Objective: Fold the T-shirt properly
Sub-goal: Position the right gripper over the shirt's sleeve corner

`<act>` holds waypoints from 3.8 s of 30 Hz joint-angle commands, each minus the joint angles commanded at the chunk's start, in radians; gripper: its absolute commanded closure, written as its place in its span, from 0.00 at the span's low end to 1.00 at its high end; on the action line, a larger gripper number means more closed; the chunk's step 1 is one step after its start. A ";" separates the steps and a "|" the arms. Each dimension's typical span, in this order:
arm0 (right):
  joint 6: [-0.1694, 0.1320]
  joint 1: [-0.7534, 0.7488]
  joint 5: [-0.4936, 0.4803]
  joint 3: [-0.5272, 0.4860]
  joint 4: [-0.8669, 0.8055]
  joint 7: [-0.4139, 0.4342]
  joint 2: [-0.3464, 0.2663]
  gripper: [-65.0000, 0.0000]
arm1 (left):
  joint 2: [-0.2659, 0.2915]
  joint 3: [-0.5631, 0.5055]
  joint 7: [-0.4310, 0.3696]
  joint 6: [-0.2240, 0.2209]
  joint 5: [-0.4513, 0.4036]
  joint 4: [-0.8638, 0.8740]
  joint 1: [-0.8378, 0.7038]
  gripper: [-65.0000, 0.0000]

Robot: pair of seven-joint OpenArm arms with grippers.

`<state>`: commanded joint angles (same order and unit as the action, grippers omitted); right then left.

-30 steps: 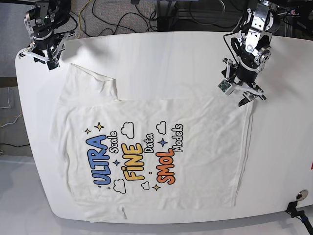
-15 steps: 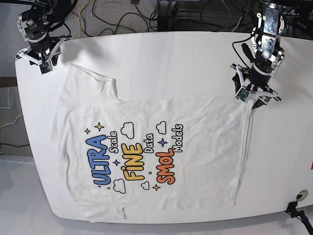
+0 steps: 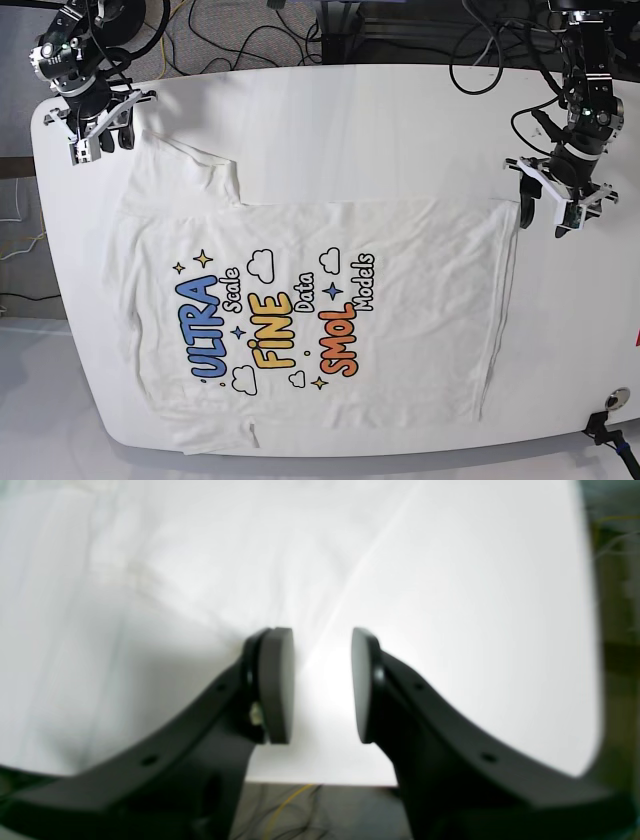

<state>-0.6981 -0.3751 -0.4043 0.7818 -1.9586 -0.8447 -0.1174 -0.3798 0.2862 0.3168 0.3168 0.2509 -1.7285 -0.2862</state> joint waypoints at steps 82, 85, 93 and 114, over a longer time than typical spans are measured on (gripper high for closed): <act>0.140 0.078 -0.595 0.054 0.519 -0.052 -0.075 0.70 | -0.025 0.146 0.048 0.000 0.381 0.166 0.026 0.48; 0.140 0.074 -0.594 0.055 0.519 -0.054 -0.084 0.70 | -0.025 0.144 0.048 0.000 0.381 0.166 0.026 0.48; 0.140 0.063 -0.595 0.048 0.580 -0.054 -0.080 0.70 | -0.025 0.144 0.048 0.000 0.381 0.166 0.026 0.48; 0.139 0.063 -0.626 0.005 0.574 -0.072 -0.032 0.35 | -0.025 0.144 0.048 0.000 0.381 0.166 0.026 0.48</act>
<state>-0.5593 -0.3122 -1.0303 0.7864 -1.3848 -0.9168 -0.1496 -0.4043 0.4304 0.3644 0.3168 0.6314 -1.5627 -0.2601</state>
